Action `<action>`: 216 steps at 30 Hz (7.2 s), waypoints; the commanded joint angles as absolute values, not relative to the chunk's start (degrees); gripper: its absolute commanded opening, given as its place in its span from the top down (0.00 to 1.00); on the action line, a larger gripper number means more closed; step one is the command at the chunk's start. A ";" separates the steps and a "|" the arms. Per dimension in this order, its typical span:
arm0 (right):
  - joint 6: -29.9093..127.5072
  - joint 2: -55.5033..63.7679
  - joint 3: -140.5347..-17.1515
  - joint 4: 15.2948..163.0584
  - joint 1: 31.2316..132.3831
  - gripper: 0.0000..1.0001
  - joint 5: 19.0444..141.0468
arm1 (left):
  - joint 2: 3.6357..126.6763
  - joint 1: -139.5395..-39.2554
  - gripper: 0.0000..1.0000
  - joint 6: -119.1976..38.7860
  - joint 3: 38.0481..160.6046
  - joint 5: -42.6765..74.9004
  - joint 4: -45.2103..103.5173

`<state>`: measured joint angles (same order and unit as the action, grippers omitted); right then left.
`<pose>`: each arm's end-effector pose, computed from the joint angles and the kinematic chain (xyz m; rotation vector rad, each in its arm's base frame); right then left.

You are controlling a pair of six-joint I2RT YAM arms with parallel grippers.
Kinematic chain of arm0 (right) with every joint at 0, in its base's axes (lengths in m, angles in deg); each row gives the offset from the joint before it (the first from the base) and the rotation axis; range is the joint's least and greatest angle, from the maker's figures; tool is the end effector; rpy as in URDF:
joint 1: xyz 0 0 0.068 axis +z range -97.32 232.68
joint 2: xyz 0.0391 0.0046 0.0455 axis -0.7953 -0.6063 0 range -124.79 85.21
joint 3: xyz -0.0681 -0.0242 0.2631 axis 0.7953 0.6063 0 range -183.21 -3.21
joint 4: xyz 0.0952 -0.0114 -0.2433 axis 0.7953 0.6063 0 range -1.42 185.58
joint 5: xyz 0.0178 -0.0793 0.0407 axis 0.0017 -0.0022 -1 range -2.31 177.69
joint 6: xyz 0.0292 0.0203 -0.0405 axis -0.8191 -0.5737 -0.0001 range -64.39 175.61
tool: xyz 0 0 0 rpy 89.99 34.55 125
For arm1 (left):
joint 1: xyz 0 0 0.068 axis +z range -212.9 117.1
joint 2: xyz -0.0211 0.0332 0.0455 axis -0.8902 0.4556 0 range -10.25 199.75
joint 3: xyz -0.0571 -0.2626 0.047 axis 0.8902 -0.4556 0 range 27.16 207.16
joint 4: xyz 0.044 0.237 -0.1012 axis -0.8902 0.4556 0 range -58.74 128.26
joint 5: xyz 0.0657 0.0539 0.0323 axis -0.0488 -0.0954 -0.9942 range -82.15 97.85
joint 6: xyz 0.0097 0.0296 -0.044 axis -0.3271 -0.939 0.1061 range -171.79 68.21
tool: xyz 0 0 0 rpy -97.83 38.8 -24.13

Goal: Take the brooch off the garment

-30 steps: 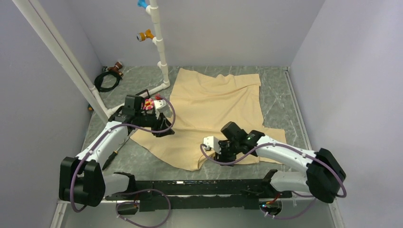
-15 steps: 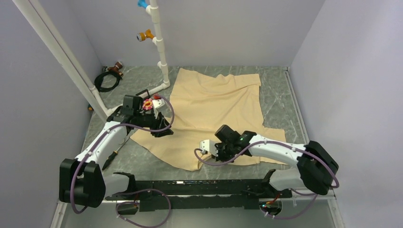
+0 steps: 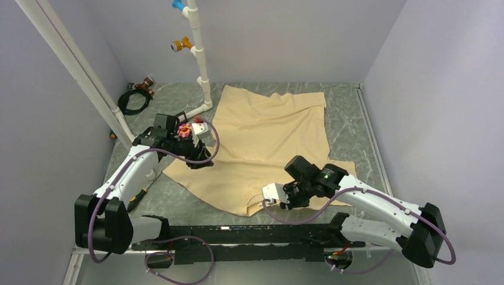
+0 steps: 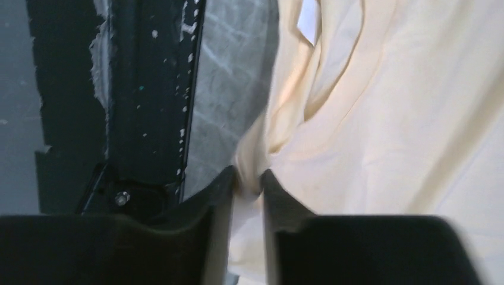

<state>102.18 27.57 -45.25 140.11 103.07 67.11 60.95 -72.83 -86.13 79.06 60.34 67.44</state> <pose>0.1005 0.1409 0.2296 -2.0963 1.7230 0.5103 0.2317 -0.0693 0.2602 1.1512 1.9276 -0.9235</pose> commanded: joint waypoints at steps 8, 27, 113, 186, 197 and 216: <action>106.03 32.98 -47.30 146.54 92.84 0.45 64.48 | 62.35 -79.89 0.45 -96.98 76.59 47.71 70.58; 122.56 8.72 -49.13 143.56 41.97 0.36 69.36 | 82.76 -77.14 0.36 -93.92 82.15 12.83 62.94; 18.48 -58.23 -120.53 80.81 46.70 0.04 55.32 | 118.45 -83.90 0.00 -91.36 145.57 7.97 53.46; 33.62 -53.66 -113.80 96.20 44.33 0.00 54.89 | 139.49 -82.36 0.01 -124.53 152.32 1.07 38.49; 41.76 -37.21 -108.98 94.05 46.00 0.00 49.36 | 130.76 -88.08 0.00 -114.68 154.40 6.62 33.94; 84.88 -2.64 -90.80 135.50 46.03 0.00 43.62 | 86.56 -92.87 0.00 -87.28 121.64 32.45 65.03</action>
